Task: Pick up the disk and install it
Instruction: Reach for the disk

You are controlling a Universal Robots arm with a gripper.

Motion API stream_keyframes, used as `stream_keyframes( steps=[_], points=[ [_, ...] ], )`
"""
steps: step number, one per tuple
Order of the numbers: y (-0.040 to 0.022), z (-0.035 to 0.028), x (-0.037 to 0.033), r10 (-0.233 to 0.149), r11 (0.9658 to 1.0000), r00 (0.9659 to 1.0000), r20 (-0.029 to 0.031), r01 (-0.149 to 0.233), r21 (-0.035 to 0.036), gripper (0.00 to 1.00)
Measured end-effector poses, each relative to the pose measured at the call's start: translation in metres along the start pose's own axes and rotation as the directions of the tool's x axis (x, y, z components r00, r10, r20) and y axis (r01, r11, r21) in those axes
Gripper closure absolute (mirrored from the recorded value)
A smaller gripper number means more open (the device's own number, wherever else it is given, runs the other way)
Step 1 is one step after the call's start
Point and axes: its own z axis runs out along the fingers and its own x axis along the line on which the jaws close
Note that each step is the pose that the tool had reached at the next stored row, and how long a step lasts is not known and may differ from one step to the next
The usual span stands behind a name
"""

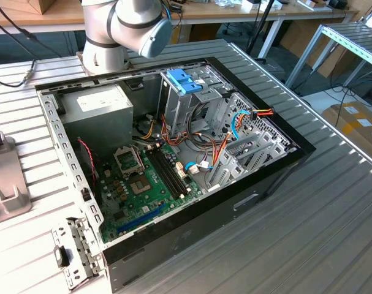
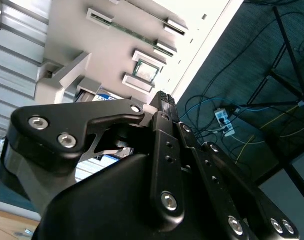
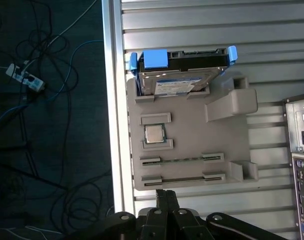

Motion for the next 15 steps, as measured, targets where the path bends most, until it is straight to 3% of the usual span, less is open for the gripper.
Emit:
stream_keyframes(
  steps=[15],
  points=[
    [-0.0008,0.0003,0.0103,0.0,1.0,1.0,0.0,0.0,0.0,0.89]
  ],
)
